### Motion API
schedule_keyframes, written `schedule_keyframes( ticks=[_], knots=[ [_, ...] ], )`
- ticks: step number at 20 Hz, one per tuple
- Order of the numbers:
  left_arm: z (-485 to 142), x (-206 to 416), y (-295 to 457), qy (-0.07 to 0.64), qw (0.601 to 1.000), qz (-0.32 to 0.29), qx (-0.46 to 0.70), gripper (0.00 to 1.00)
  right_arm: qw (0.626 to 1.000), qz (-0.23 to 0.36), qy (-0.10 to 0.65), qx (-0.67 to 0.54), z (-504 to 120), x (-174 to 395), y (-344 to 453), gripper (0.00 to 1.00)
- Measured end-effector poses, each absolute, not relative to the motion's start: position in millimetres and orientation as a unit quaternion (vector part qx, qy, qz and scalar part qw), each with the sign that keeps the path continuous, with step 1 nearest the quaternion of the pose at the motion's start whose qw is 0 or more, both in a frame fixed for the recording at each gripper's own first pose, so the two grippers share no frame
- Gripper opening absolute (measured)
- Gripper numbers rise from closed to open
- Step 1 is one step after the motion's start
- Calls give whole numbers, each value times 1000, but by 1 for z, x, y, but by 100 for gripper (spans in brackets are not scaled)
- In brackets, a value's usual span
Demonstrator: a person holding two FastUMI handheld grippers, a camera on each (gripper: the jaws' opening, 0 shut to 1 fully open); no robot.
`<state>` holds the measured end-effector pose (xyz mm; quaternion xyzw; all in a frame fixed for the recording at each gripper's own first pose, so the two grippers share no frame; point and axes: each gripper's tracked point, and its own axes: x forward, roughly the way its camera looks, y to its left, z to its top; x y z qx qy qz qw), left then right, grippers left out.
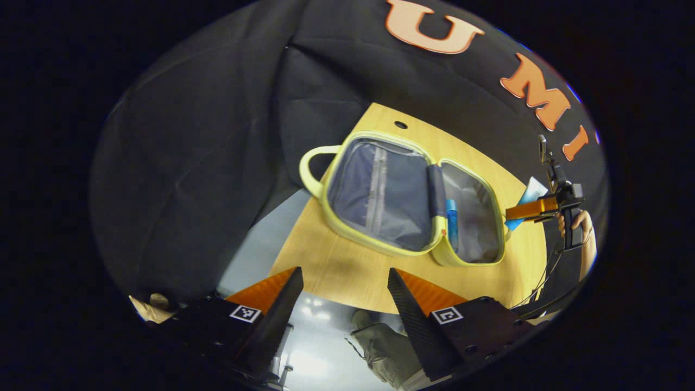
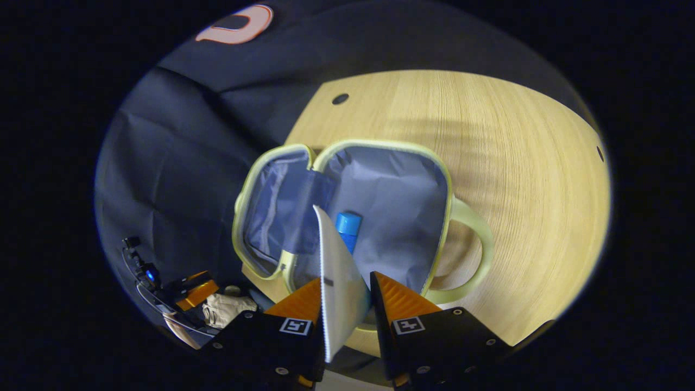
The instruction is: First open the suitcase, pack the skin care products into it, and then close the suitcase.
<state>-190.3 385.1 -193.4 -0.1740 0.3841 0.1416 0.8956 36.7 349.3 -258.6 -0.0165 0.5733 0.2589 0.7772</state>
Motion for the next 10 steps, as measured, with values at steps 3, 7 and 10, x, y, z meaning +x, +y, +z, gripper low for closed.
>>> schedule_keyframes(
  ticks=[3,7,10],
  knots=[
    [-205,-208,405,391,888,156,-186,98,764,232,602,-27,-295,35,350,41],
    [-217,-208,413,400,881,163,-191,98,767,209,607,-17,-311,39,352,42],
    [-220,-196,414,397,880,157,-207,98,768,212,604,-9,-303,32,352,77]
  ],
)
